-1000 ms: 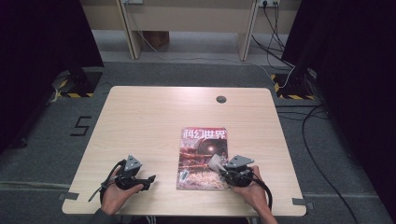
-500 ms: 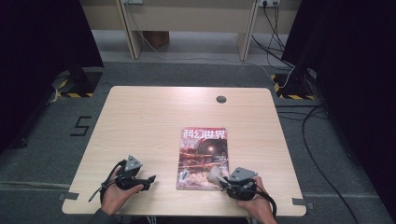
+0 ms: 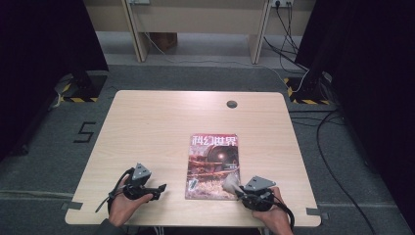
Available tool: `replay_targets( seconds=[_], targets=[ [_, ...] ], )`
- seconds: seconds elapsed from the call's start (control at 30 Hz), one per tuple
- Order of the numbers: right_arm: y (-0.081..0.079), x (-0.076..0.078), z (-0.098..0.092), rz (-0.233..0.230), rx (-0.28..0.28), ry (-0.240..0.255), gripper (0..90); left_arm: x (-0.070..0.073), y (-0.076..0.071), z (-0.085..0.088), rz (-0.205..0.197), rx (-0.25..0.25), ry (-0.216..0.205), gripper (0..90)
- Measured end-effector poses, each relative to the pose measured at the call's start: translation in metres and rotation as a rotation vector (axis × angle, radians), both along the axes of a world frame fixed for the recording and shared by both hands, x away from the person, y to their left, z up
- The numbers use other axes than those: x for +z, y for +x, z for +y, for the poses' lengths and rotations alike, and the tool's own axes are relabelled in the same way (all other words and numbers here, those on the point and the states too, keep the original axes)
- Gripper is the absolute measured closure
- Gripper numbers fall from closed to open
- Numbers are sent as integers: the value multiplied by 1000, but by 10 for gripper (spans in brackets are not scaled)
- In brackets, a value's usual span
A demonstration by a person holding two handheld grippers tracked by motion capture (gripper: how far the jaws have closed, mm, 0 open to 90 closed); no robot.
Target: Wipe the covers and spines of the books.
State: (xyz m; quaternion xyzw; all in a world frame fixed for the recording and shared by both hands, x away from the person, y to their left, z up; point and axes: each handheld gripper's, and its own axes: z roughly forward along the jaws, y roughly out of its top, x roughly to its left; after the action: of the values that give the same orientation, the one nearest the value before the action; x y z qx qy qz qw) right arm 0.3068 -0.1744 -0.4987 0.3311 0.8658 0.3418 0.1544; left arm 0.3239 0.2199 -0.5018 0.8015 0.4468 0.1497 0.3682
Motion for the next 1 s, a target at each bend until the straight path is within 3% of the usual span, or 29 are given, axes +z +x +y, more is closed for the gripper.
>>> replay_targets(
  seconds=[0.03, 0.1, 0.23, 0.37, 0.53, 0.63, 0.8, 1.0],
  targets=[
    [-2, 0, 0, 1, 4, 2, 741, -1, -1, -4, 4, -11, -15, 229],
    [-5, 0, 1, 5, 8, 3, 741, -2, -3, -16, 2, -31, -5, 226],
    [-10, 0, 0, 8, 15, 1, 742, -1, 0, -43, -60, -62, 47, 224],
    [-11, 0, -2, 12, 14, 7, 743, -5, 7, -54, -53, -64, 54, 224],
    [-11, 1, 1, 0, 19, -10, 743, -9, 8, -63, -42, -87, 65, 226],
    [-11, 1, 2, -2, 19, -16, 742, -6, 6, -63, -44, -86, 38, 221],
    [-10, 2, 8, -2, 32, -18, 741, -9, 5, -67, -34, -109, 43, 219],
    [-2, 2, 32, -6, 92, -30, 737, -11, 8, -65, -3, -96, 14, 209]
  ],
)
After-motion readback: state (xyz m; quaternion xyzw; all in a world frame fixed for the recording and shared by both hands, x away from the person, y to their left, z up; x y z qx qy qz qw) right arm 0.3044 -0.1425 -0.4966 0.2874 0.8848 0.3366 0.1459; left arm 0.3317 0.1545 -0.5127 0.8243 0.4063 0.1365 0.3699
